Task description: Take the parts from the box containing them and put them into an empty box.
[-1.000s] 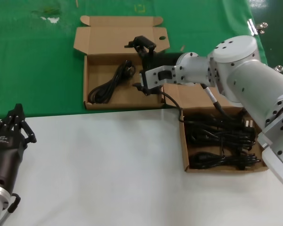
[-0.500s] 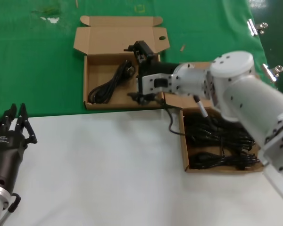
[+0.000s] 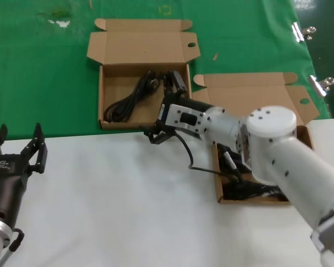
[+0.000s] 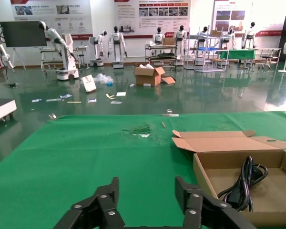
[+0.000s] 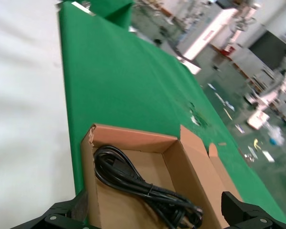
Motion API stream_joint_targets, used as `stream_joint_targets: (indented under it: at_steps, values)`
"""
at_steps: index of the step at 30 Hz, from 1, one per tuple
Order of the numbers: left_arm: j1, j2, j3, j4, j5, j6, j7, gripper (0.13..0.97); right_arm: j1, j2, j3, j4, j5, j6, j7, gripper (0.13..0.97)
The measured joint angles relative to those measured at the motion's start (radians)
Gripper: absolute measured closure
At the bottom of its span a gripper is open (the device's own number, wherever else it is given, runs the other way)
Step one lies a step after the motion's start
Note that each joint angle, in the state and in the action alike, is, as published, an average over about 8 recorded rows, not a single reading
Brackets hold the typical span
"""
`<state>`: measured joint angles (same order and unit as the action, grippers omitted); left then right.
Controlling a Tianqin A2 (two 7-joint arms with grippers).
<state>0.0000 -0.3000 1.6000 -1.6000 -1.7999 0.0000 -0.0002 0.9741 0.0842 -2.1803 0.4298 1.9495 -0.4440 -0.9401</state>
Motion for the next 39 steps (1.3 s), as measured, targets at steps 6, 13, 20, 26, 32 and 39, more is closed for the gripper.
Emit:
stream_joint_targets:
  at_steps: [6,13,20,26,32,39]
  values:
    - [0.000,0.000,0.000,0.000,0.000,0.000,0.000,0.635,-0.105,0.023,0.063,0.127,-0.016,0.048,0.102,0.129]
    - [0.000,0.000,0.000,0.000,0.000,0.000,0.000,0.485,-0.228,0.051,0.136,0.275,-0.035,0.104,0.221,0.129]
    - [0.000,0.000,0.000,0.000,0.000,0.000,0.000,0.338,-0.351,0.078,0.209,0.422,-0.054,0.160,0.339,0.129]
    - [0.000,0.000,0.000,0.000,0.000,0.000,0.000,0.234,-0.457,0.101,0.272,0.549,-0.070,0.208,0.441,0.129]
    - [0.000,0.000,0.000,0.000,0.000,0.000,0.000,0.180,-0.563,0.125,0.336,0.677,-0.086,0.256,0.543,0.129]
    - [0.000,0.000,0.000,0.000,0.000,0.000,0.000,0.144,-0.686,0.152,0.409,0.824,-0.105,0.313,0.661,0.129]
